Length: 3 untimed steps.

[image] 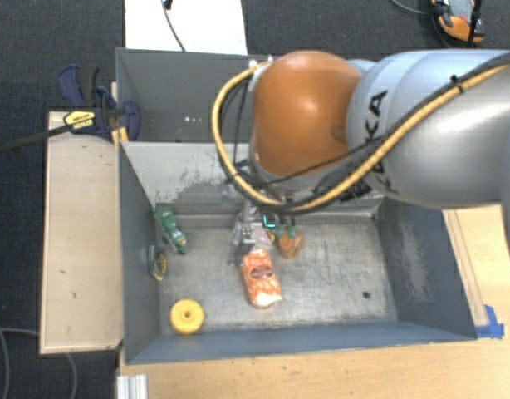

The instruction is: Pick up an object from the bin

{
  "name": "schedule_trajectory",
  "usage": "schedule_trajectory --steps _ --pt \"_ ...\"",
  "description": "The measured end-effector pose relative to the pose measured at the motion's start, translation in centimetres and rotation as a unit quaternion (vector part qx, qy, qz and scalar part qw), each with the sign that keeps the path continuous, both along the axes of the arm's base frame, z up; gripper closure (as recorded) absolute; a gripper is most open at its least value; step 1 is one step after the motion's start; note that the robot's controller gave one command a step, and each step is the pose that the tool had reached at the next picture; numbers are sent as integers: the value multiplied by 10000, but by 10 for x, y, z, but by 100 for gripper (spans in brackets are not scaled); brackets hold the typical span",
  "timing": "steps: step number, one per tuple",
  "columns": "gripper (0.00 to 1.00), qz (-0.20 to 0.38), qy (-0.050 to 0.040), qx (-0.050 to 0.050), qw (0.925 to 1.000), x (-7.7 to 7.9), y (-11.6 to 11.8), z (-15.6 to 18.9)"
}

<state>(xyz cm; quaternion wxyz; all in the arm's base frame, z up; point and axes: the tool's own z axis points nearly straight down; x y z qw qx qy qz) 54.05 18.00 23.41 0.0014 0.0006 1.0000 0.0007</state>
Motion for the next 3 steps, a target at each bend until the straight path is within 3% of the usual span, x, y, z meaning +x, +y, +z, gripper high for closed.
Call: schedule_trajectory --steps 1,2,3 --pt "0 234 -34 8 9997 9 -23 -48" --pt "100 1108 -27 20 9938 10 -84 -157" --pt "100 1102 -28 20 9939 10 -84 -157"
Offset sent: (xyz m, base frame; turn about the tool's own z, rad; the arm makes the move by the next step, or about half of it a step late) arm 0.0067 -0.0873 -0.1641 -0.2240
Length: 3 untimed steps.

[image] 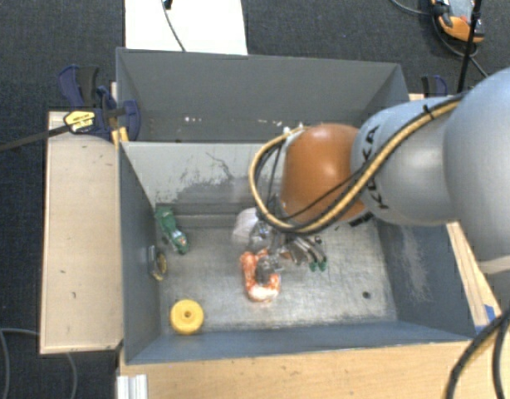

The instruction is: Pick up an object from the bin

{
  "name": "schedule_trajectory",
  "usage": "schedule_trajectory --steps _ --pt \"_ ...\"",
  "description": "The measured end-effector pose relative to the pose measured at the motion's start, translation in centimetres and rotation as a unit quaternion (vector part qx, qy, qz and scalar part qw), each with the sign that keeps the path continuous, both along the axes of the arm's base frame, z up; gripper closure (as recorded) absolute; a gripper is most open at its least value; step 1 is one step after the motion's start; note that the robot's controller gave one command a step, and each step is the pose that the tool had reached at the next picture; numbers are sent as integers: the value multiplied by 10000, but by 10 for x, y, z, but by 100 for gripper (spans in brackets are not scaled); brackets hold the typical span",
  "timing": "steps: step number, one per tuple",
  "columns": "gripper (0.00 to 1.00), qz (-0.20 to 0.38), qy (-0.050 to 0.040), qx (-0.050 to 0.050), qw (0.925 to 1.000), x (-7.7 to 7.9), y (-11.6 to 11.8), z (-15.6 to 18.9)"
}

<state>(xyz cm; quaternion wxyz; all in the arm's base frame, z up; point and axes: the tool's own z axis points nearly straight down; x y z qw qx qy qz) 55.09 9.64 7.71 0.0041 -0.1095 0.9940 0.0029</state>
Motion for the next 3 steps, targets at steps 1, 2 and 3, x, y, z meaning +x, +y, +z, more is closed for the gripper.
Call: schedule_trajectory --steps 1,2,3 --pt "100 -3 56 -28 10000 -3 0 38" --pt "100 156 38 -29 9999 12 -19 107" --pt "100 136 7 -31 9999 -3 2 133"
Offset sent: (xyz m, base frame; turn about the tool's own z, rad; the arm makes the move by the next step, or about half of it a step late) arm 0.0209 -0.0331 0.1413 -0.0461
